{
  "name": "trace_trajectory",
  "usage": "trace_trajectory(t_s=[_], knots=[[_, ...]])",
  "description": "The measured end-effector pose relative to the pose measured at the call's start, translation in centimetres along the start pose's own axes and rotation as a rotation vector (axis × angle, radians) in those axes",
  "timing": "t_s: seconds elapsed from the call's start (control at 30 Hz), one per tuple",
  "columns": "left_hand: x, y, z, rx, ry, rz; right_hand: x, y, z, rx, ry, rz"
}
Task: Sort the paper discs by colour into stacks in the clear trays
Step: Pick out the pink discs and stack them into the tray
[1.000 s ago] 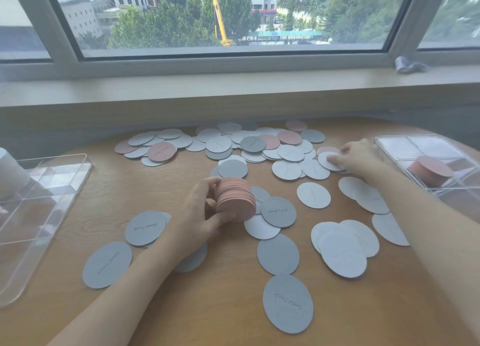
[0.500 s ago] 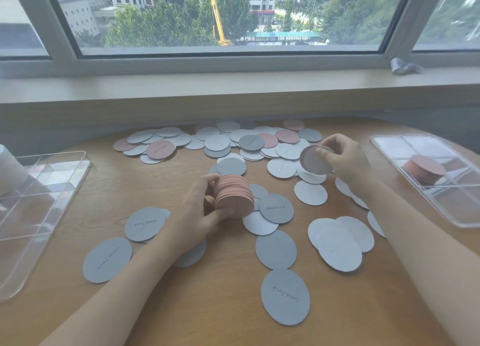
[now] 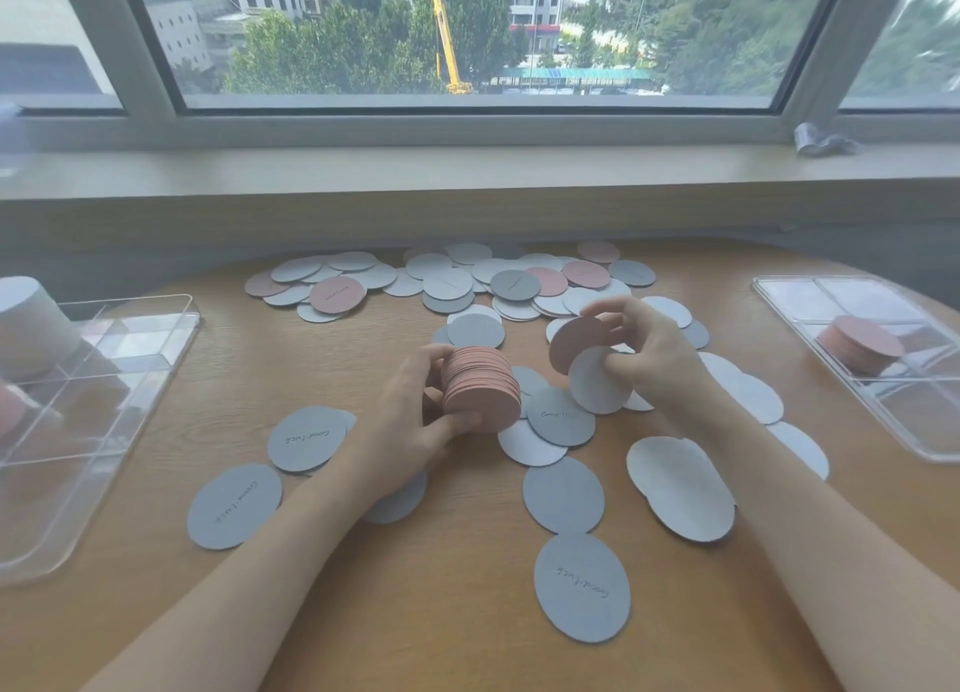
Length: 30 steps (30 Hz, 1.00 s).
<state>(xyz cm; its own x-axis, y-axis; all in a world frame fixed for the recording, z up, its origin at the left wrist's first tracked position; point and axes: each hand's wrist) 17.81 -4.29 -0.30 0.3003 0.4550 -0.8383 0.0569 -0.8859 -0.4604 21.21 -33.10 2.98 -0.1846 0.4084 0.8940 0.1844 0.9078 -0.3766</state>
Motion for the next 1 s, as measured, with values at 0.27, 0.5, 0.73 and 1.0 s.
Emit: trace_trajectory(t_s=[0.27, 0.5, 0.73, 1.0], knots=[[-0.1, 0.1, -0.1, -0.011, 0.009, -0.010, 0.6, 2.6, 0.3, 0.005, -0.114, -0.076], [-0.2, 0.0, -0.1, 0.004, -0.003, 0.013, 1.5, 4.2, 0.5, -0.104, -0.203, -0.056], [-0.2, 0.0, 0.0, -0.025, 0.018, -0.002, 2.8, 8.0, 1.1, 0.033, -0.155, -0.108], [0.0, 0.0, -0.2, -0.011, 0.092, -0.171, 2.9, 8.7, 2.3, 0.206, -0.275, 0.097]])
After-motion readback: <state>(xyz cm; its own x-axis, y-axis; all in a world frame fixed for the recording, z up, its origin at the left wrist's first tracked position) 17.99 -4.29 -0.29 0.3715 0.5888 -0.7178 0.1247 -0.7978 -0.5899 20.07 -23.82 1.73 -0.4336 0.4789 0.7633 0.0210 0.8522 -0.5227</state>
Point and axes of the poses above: each hand's wrist, its own z-axis away from the middle knuckle, its own y-axis out of the palm, x = y × z, and after that the axes turned 11 degrees about -x, right-handed
